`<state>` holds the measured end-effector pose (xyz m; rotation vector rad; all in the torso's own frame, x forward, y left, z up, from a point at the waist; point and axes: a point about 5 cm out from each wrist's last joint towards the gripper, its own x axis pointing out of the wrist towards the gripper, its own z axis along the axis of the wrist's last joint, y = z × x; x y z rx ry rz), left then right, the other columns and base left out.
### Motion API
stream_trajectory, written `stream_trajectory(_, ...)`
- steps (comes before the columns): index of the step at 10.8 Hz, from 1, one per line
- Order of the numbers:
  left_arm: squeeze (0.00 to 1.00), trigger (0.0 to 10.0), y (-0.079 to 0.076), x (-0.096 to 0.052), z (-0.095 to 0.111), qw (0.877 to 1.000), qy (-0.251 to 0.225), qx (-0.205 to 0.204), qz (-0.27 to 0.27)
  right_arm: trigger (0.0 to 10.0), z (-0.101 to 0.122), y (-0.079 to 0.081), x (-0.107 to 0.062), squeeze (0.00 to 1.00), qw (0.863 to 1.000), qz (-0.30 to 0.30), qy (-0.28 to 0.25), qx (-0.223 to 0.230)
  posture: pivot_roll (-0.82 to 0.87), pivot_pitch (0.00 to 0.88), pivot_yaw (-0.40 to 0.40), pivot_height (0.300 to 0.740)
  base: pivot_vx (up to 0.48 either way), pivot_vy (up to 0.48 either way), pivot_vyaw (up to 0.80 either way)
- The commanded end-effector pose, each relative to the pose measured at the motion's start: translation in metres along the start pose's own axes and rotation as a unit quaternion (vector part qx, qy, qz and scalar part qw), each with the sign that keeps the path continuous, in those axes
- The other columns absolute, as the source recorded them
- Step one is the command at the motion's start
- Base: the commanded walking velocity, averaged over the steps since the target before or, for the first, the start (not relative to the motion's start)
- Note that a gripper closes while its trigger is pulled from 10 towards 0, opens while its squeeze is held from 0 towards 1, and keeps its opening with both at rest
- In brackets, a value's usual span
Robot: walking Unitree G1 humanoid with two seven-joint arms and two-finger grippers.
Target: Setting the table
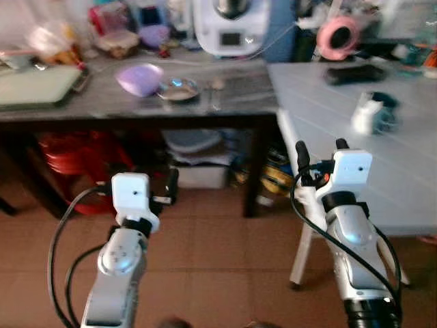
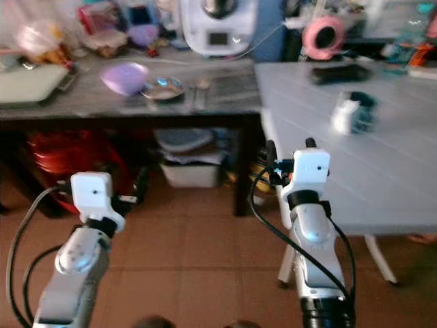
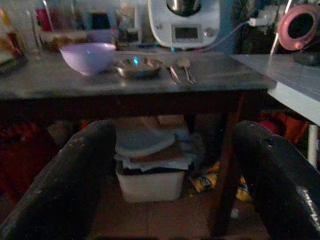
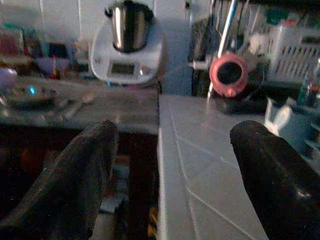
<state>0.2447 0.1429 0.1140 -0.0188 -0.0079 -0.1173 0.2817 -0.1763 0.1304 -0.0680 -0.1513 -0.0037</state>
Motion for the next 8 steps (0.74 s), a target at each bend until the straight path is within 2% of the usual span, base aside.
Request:
stream_trajectory(1, 0.0, 10.0, 0.003, -0.001, 0.002, 1.0, -0.001, 0.004, 0.0, 10.0, 0.001, 0.003, 0.004, 0.0, 1.0, 0.0, 0.003, 0.008, -0.02, 0.024, 0.041, 0.74, 0.0, -0.48, 0.0)
stream_trajectory(3, 0.0, 10.0, -0.004, -0.001, 0.0, 0.999, 0.012, 0.021, -0.031, 10.0, -0.012, 0.002, 0.002, 0.0, 0.998, -0.019, 0.055, 0.037, -0.01, 0.052, 0.044, 0.74, 0.0, -0.452, 0.0)
stream_trajectory(4, 0.0, 10.0, -0.005, -0.001, 0.0, 0.999, 0.014, 0.023, -0.036, 10.0, -0.016, 0.0, -0.001, 0.0, 0.997, -0.027, 0.064, 0.04, -0.01, 0.062, 0.046, 0.74, 0.0, -0.439, 0.0)
stream_trajectory(6, 0.0, 10.0, -0.004, -0.003, 0.0, 0.999, 0.018, 0.027, -0.036, 10.0, -0.018, 0.0, -0.005, 0.0, 0.996, -0.032, 0.072, 0.047, -0.01, 0.082, 0.053, 0.74, 0.0, -0.431, 0.0)
stream_trajectory(8, 0.0, 10.0, -0.005, 0.0, 0.002, 0.999, 0.018, 0.03, -0.034, 10.0, -0.009, 0.005, 0.002, 0.0, 0.998, -0.011, 0.057, 0.025, -0.01, 0.087, 0.054, 0.74, 0.36, -0.313, 0.0)
